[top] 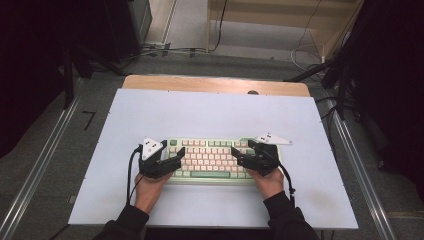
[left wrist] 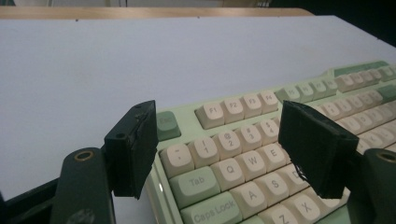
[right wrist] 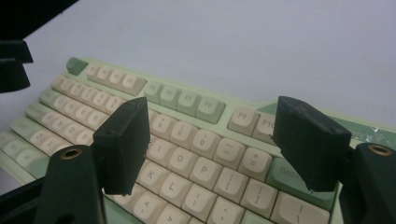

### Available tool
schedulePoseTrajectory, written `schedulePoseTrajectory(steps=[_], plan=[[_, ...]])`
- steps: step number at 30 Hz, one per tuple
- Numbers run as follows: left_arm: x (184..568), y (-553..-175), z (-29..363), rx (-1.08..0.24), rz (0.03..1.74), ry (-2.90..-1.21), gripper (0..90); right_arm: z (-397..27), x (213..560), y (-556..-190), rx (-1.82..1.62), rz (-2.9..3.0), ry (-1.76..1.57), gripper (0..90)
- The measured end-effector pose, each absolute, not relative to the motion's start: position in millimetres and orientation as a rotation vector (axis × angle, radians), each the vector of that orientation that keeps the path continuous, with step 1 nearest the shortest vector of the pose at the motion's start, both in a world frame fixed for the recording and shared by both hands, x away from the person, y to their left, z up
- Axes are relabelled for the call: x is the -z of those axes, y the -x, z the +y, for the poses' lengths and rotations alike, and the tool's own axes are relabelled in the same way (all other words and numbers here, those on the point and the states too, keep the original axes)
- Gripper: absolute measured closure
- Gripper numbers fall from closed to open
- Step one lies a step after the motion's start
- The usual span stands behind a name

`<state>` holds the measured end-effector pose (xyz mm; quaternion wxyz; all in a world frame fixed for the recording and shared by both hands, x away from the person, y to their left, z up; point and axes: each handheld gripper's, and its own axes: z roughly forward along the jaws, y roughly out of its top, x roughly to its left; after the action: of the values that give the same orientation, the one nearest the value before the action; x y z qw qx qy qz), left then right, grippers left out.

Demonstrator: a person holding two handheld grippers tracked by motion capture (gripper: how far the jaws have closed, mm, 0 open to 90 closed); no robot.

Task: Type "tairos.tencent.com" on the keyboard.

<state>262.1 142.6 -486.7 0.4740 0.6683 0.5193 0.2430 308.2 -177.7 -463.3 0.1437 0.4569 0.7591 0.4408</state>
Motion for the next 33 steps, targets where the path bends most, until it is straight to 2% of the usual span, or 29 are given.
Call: schedulePoseTrajectory(steps=[3,11,21,28,31,33], plan=[[484.4,-258.0,145.7,-0.559,1.271,-1.610,28.8,-180.1,465.5,-304.4,-1.267,2.203,-1.304,25.7],[484.6,-255.6,143.9,-0.605,1.251,-1.602,29.5,-181.0,476.0,-301.2,-1.272,2.220,-1.314,27.8],[485.7,-247.5,149.7,-0.642,1.265,-1.589,30.1,-173.0,469.3,-293.5,-1.257,2.213,-1.228,36.6],[492.6,-256.0,144.1,-0.627,1.279,-1.623,30.1,-180.8,473.1,-299.9,-1.267,2.214,-1.289,51.8],[490.7,-252.6,143.1,-0.632,1.269,-1.626,30.1,-183.7,474.6,-298.7,-1.268,2.196,-1.300,62.5],[489.4,-249.9,143.1,-0.635,1.263,-1.626,30.1,-184.8,474.7,-296.2,-1.258,2.187,-1.301,72.9]])
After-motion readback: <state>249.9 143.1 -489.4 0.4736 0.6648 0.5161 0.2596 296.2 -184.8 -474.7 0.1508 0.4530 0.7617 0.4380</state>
